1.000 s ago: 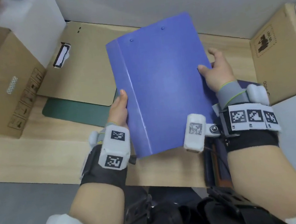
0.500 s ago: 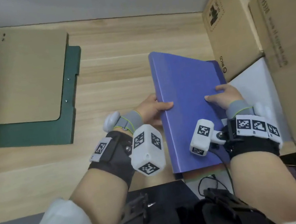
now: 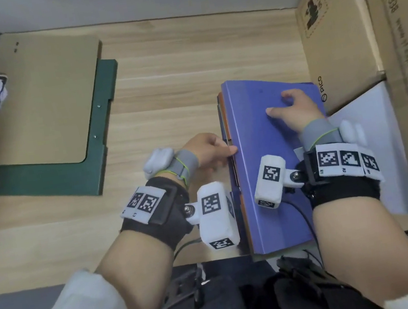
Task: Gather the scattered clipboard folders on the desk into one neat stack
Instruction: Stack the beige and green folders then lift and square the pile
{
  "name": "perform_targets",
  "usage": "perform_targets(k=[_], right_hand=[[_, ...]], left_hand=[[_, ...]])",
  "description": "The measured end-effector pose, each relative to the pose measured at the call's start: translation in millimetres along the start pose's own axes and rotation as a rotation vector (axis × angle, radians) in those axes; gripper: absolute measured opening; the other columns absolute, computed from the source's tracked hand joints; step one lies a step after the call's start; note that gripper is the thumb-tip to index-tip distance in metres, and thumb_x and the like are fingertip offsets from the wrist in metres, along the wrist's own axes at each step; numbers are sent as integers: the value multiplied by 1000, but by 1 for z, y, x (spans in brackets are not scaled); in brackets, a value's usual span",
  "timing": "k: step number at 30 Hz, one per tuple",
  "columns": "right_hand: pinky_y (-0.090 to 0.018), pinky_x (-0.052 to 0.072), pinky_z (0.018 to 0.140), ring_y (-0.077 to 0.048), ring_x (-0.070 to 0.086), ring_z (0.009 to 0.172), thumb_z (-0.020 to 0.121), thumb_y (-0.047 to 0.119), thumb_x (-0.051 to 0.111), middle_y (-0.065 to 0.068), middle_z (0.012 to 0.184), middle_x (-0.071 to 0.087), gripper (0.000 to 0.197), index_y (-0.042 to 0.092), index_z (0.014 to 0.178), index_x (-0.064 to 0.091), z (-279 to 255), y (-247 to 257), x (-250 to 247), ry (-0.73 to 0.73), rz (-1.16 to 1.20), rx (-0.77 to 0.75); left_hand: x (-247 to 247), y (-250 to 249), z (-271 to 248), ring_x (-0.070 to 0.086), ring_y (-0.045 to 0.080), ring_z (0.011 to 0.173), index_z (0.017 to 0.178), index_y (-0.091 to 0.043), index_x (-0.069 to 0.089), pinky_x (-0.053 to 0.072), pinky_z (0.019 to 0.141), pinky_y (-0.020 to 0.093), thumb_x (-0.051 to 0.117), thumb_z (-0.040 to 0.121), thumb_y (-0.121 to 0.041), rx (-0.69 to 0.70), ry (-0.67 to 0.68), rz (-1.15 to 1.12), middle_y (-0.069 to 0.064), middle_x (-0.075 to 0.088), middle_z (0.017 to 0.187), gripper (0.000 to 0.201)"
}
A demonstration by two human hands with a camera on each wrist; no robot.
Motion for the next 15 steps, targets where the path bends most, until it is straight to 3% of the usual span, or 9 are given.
perform_targets(k=[3, 6, 9, 11, 13, 15], right_hand=[[-26, 35, 101, -21, 44, 131, 85, 20, 63, -9, 143, 43, 53, 14, 135, 44, -8, 57, 29, 71, 71, -149], [-28, 36, 104, -20, 44, 130, 86, 16, 61, -12, 140, 45, 47, 15, 132, 49, -21, 104, 66, 147, 83, -246], [-26, 37, 98, -20, 48, 126, 87, 18, 60, -10, 137, 48, 43, 16, 129, 52, -36, 137, 116, 263, 24, -289], [-26, 38, 93, -20, 51, 115, 88, 17, 58, -9, 131, 50, 41, 15, 129, 52, -45, 149, 153, 383, -4, -260], [-31, 45, 86, -19, 52, 95, 89, 17, 57, -7, 114, 53, 42, 13, 130, 50, -56, 157, 194, 512, 8, -191], [-27, 45, 66, -18, 51, 80, 89, 20, 57, -3, 96, 53, 46, 12, 133, 46, -68, 164, 235, 595, 56, -91]], left_hand=[[-41, 7, -9, 53, 0, 40, 68, -18, 48, 35, 36, 7, 58, 90, -19, 41, -140, -88, -4, 59, 55, 24], [-88, 20, -19, 49, 8, 57, 71, -20, 48, 38, 46, 13, 51, 93, -13, 44, -277, -197, -1, 58, 71, 23], [-144, 42, -34, 52, 6, 61, 72, -23, 48, 38, 56, 19, 48, 92, -10, 21, -422, -266, -3, 57, 74, 24], [-179, 57, -41, 51, 4, 56, 70, -23, 48, 38, 51, 16, 48, 92, -9, 1, -516, -277, -4, 53, 72, 26], [-217, 72, -46, 48, 8, 64, 75, -23, 50, 39, 50, 12, 48, 92, -7, -16, -617, -284, -2, 50, 75, 24], [-260, 91, -50, 50, 14, 86, 100, -16, 57, 41, 67, 13, 50, 92, -6, -59, -693, -215, 2, 52, 95, 15]])
Point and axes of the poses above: each hand's wrist, its own z-axis towards the middle knuckle, its own x-axis out of the palm, y = z × x, the point moved 3 cm from there along z, towards the middle knuckle
